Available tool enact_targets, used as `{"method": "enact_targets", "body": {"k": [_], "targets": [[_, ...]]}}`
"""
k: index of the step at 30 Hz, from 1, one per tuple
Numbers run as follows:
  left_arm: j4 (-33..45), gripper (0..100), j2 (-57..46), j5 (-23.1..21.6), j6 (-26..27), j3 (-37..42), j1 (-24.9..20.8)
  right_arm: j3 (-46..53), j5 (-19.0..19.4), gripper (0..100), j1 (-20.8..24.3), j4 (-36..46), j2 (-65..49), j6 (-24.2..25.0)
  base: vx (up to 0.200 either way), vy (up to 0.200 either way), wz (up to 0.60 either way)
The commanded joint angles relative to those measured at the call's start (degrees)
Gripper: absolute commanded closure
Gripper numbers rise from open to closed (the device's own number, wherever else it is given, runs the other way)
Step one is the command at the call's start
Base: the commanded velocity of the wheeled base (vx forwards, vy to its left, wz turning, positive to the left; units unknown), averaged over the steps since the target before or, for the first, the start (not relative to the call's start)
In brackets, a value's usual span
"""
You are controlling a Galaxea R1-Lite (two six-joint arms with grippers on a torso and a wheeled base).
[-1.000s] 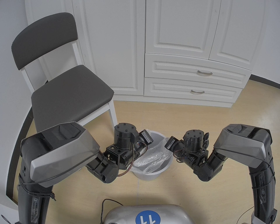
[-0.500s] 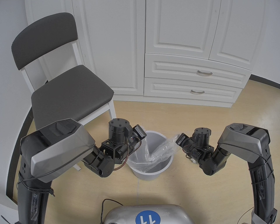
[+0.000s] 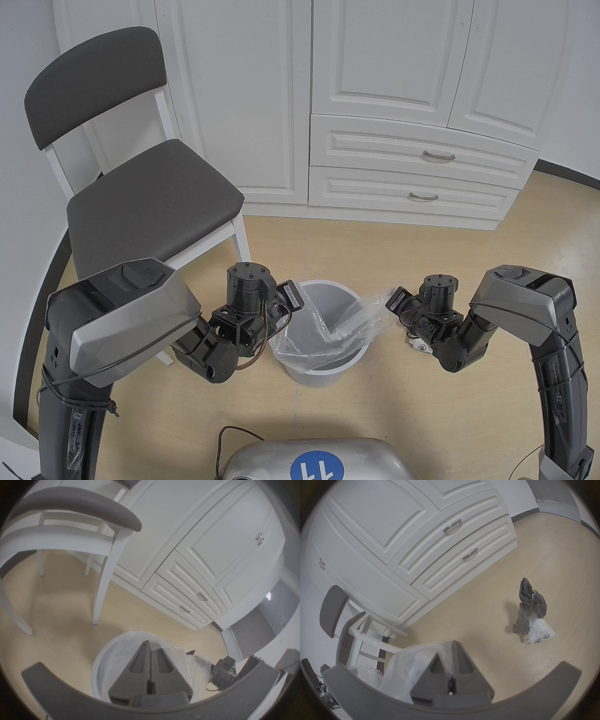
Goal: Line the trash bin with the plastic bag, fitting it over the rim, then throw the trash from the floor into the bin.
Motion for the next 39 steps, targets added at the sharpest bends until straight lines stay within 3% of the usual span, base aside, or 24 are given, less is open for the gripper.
{"method": "enact_targets", "body": {"k": [1, 4, 11, 16, 22, 28, 33, 39], "targets": [[0.2, 100, -1.5, 0.0, 2.4, 1.7, 1.3, 0.0, 0.0, 100, -0.5, 0.2, 0.1, -0.9, 0.0, 0.0, 0.0], [2.2, 100, -2.9, 0.0, 6.7, 2.6, 2.9, 0.1, 0.0, 100, -1.3, 0.3, 0.0, -2.4, 0.0, 0.0, 0.0], [8.1, 100, -5.5, 0.0, 10.0, 3.4, 5.0, 2.0, 0.3, 100, -2.4, 0.2, -0.8, -7.1, 0.0, 0.0, 0.0], [8.8, 100, -6.6, -0.1, 11.4, 4.3, 5.9, 6.8, 0.4, 100, -3.8, -0.6, -2.6, -18.1, 0.0, 0.0, 0.0], [8.7, 100, -7.6, -0.1, 14.0, 6.1, 6.2, 11.5, 1.5, 100, -4.2, -1.8, -4.7, -25.0, 0.0, 0.0, 0.0], [8.3, 100, -9.6, -0.7, 17.6, 9.6, 6.1, 21.0, 2.7, 100, -0.6, -8.9, -8.9, -33.2, 0.0, 0.0, 0.0], [8.7, 100, -9.8, -0.7, 20.1, 11.1, 6.1, 26.4, 2.7, 100, 1.9, -8.6, -12.5, -38.1, 0.0, 0.0, 0.0], [8.7, 100, -10.2, -1.3, 21.7, 13.1, 6.0, 30.8, 3.4, 100, 1.6, -8.3, -14.0, -44.1, 0.0, 0.0, 0.0]]}}
